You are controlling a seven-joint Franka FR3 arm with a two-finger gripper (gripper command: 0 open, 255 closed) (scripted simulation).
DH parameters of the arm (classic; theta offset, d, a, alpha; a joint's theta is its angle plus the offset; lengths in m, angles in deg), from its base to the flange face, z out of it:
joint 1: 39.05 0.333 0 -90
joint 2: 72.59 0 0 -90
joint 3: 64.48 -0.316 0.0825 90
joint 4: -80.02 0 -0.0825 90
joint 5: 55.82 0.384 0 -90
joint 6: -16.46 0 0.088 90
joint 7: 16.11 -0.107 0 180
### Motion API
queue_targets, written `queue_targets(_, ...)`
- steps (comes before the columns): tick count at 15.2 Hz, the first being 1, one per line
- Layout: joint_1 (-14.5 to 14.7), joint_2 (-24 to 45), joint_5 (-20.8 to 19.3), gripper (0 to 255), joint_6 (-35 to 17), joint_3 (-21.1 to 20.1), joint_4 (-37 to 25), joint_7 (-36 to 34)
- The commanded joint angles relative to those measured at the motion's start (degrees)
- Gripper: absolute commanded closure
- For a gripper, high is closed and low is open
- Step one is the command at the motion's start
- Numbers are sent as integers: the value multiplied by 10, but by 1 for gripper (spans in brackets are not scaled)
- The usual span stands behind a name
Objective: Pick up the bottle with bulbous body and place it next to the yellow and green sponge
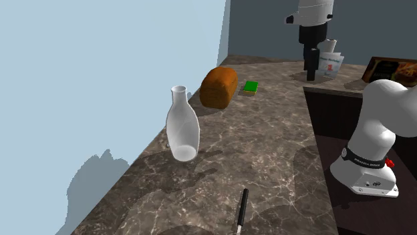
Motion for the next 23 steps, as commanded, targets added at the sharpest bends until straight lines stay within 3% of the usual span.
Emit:
queue_targets(1,0,0,0,0,0,0,0,0)
queue_targets(12,26,188,55,0,-94,-74,-129,-100)
queue_targets(23,46,394,46,0,-128,-131,-338,-196)
